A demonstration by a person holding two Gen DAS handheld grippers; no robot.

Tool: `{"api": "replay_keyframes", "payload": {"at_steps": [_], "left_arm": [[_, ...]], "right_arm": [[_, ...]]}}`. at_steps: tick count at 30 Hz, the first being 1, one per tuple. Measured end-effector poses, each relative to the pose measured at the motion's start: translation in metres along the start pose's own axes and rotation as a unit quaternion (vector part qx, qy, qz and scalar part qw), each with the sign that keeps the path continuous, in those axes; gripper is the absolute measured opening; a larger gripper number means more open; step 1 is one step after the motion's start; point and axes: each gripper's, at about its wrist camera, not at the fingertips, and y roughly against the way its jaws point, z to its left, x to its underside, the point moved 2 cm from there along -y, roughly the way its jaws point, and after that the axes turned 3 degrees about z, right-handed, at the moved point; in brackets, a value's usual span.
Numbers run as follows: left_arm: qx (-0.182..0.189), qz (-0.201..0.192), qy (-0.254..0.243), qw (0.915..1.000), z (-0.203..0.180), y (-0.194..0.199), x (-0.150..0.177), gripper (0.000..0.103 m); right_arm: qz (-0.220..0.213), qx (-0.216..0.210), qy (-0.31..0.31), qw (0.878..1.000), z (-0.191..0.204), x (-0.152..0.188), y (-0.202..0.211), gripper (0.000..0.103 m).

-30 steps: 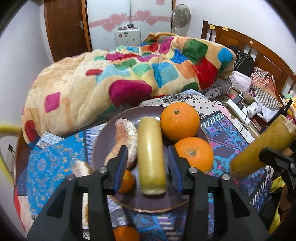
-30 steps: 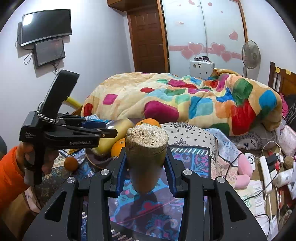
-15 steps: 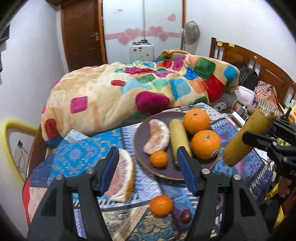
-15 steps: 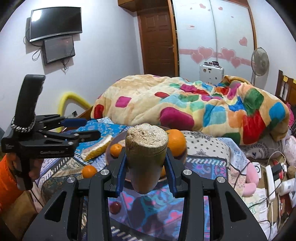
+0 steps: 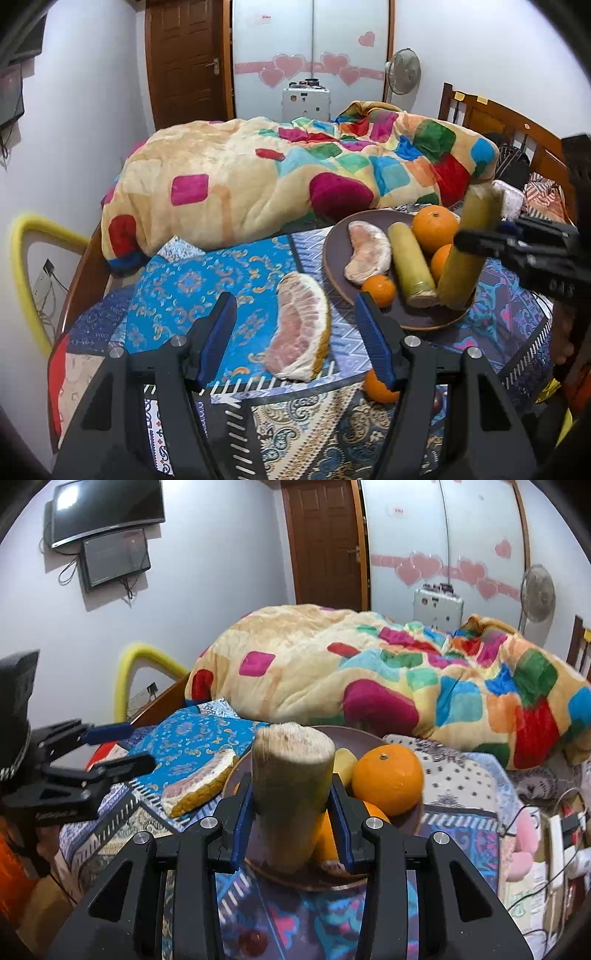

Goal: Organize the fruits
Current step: 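Lower both gourds onto the purple plate and open both tools, then grasp the pink pomelo segment on the cloth with left tool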

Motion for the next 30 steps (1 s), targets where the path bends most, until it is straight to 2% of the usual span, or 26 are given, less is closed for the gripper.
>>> {"api": "replay_keyframes", "payload": {"at_steps": [9, 16, 26, 30], "left_arm": [[-0.004, 0.014, 0.011, 0.9998, 0.019, -0.014, 0.013, 0.066], [-0.005, 0.021, 0.011, 0.9997, 0.024, -0.019, 0.019, 0.066], [0.002, 0.046, 0.001, 0.9990, 0.016, -0.035, 0.018, 0.066], [0.017, 0.065, -0.005, 0.9977, 0.008, -0.046, 0.017, 0.066]], "right_arm": [[0.008, 0.032, -0.026, 0.999, -0.014, -0.018, -0.028, 0.039], [0.026, 0.073, -0.038, 0.996, -0.027, -0.018, -0.045, 0.057], [0.018, 0.086, -0.008, 0.996, -0.018, -0.015, -0.030, 0.058], [0.012, 0.084, -0.006, 0.996, -0.020, -0.011, -0.020, 0.058]]}}
